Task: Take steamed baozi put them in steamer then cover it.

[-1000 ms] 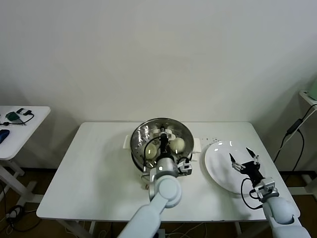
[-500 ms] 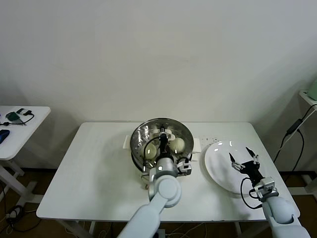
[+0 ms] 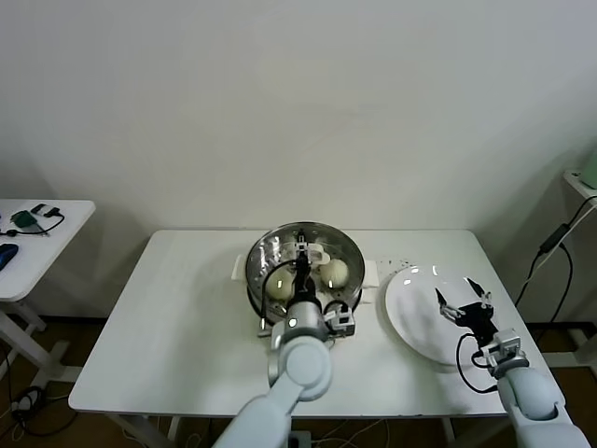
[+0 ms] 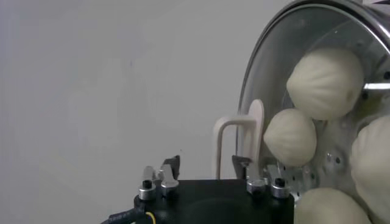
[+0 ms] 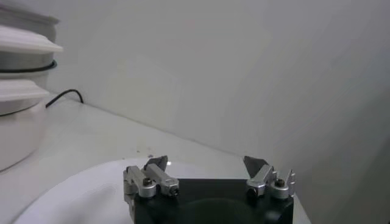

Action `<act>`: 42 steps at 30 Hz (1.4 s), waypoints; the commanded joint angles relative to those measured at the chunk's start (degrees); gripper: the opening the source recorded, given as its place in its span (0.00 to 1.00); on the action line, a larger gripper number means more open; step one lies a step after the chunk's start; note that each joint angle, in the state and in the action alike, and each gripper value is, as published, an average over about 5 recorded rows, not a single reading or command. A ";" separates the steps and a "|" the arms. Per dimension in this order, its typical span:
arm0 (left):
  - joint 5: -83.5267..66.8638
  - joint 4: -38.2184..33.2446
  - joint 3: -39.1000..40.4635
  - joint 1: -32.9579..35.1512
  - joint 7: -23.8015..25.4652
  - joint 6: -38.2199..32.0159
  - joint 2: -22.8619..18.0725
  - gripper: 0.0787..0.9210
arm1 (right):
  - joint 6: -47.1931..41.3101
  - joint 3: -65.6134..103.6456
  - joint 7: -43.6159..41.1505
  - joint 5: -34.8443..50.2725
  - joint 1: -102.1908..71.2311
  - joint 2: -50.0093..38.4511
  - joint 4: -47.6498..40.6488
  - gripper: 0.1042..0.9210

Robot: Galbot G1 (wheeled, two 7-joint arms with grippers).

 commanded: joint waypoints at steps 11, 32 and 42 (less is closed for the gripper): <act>-16.72 -23.42 -4.04 11.60 -7.26 -1.15 12.09 0.88 | -4.61 0.57 0.51 1.95 -0.75 0.04 2.77 0.88; -92.99 -19.99 -49.08 38.09 -32.23 -46.42 9.41 0.88 | -2.11 2.32 -1.07 1.17 -5.57 3.01 8.06 0.88; -104.86 -9.73 -54.43 41.35 -24.58 -51.69 6.46 0.88 | -0.07 3.48 -1.26 1.29 -8.20 6.20 10.15 0.88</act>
